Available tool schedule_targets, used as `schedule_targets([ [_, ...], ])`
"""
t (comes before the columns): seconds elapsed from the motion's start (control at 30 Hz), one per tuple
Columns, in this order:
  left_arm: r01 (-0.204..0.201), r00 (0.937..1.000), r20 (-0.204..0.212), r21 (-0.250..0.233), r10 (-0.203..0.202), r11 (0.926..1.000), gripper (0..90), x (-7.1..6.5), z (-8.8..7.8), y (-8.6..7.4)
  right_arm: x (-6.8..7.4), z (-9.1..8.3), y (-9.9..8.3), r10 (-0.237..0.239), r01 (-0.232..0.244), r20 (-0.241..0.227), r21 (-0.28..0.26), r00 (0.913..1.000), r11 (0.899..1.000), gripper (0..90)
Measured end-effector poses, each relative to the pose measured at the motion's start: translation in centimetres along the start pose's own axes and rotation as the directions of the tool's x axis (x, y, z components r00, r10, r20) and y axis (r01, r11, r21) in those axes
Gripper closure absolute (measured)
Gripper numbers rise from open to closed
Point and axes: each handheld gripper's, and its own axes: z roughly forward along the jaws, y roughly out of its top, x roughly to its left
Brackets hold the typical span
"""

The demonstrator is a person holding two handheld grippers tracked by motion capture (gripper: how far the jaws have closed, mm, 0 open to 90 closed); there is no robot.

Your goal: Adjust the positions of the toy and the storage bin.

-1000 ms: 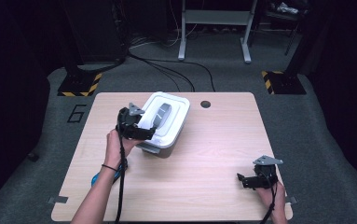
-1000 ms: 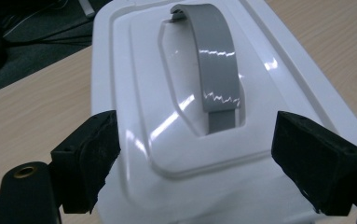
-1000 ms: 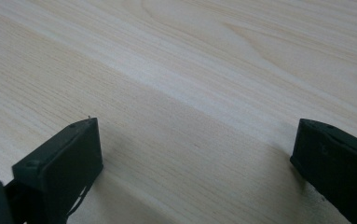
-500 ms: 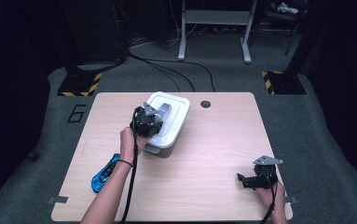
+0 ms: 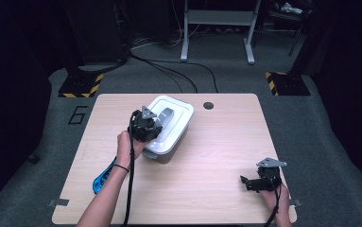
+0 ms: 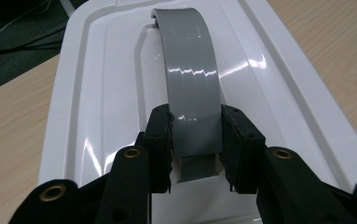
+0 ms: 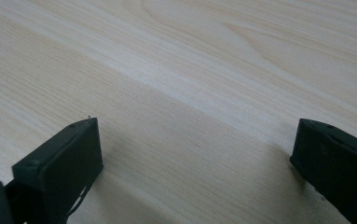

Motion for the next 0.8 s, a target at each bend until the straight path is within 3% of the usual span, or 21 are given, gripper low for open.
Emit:
schedule_targets([
  [0.33, -0.015, 0.9997, 0.020, 0.006, 0.014, 0.9999, 65.3, -0.1, -1.3, -0.9, 0.0, 0.0, 0.0, 0.000, 0.000, 0.000, 0.000, 1.0000, 1.000, 0.8],
  [0.47, 0.006, 1.0000, 0.005, 0.005, -0.006, 1.0000, 47.4, -0.2, -1.2, -0.1, 0.0, 0.0, 0.0, 0.000, 0.000, 0.000, 0.000, 1.0000, 1.000, 0.8],
  [0.57, 0.003, 0.9999, -0.010, -0.017, -0.003, 0.9999, 44.9, -0.5, -1.1, 0.8, 0.0, 0.0, 0.0, 0.000, 0.000, 0.000, 0.000, 1.0000, 1.000, 0.8],
  [0.8, 0.008, 0.9998, -0.019, -0.023, -0.009, 0.9997, 50.5, -0.5, -0.6, 2.4, 0.0, 0.0, 0.0, 0.001, -0.001, -0.001, 0.000, 1.0000, 1.000, 0.9],
])
